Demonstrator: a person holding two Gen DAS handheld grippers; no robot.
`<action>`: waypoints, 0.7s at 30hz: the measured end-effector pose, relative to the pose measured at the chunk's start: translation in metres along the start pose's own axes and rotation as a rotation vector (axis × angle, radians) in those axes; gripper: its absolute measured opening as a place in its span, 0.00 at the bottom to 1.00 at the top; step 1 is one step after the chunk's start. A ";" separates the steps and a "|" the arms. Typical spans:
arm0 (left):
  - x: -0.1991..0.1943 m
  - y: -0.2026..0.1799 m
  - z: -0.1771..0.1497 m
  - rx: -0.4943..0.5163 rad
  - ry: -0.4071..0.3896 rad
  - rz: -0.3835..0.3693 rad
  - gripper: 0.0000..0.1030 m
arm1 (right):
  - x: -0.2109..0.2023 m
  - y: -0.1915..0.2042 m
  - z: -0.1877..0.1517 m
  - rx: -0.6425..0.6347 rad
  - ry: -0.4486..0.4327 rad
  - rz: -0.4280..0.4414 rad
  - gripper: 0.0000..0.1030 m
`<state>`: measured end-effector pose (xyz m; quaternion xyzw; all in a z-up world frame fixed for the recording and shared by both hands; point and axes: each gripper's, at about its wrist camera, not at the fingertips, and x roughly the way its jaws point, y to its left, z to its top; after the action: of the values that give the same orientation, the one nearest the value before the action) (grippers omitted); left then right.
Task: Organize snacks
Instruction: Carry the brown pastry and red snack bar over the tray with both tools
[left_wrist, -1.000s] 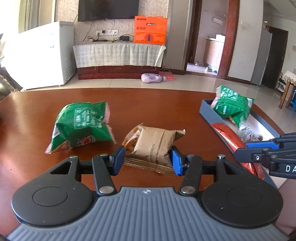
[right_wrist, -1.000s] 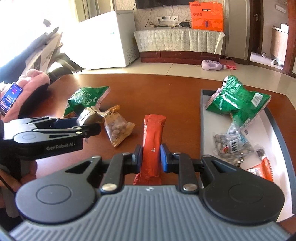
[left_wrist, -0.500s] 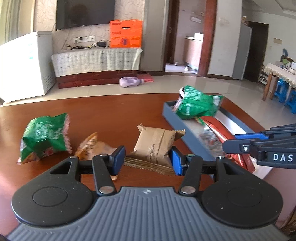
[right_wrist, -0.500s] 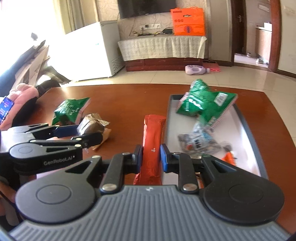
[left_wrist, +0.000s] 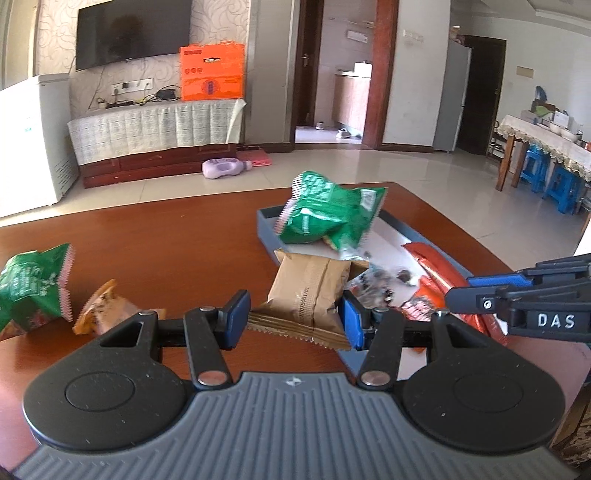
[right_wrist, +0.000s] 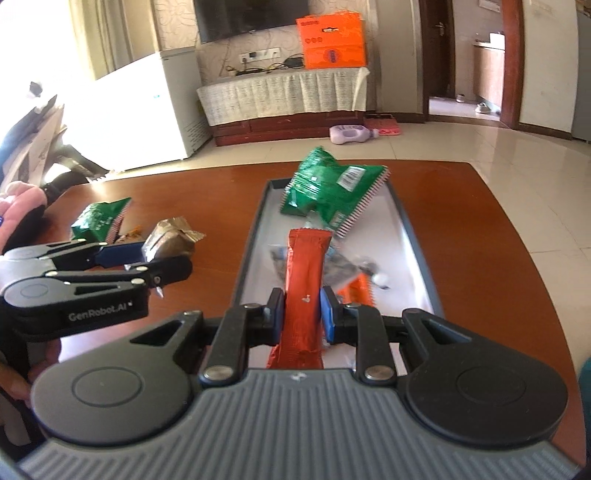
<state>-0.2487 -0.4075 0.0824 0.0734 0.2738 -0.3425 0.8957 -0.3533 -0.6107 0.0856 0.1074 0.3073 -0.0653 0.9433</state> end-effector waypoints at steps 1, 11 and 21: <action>0.002 -0.004 0.001 0.007 -0.001 -0.004 0.57 | 0.000 -0.003 0.000 0.004 0.001 -0.004 0.24; 0.032 -0.030 0.018 0.043 0.001 -0.027 0.57 | 0.006 -0.022 -0.003 0.036 0.022 -0.044 0.24; 0.074 -0.044 0.028 0.057 0.014 -0.050 0.57 | 0.014 -0.029 -0.002 0.046 0.046 -0.053 0.24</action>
<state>-0.2198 -0.4921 0.0683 0.0943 0.2721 -0.3720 0.8824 -0.3486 -0.6390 0.0708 0.1225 0.3300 -0.0950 0.9312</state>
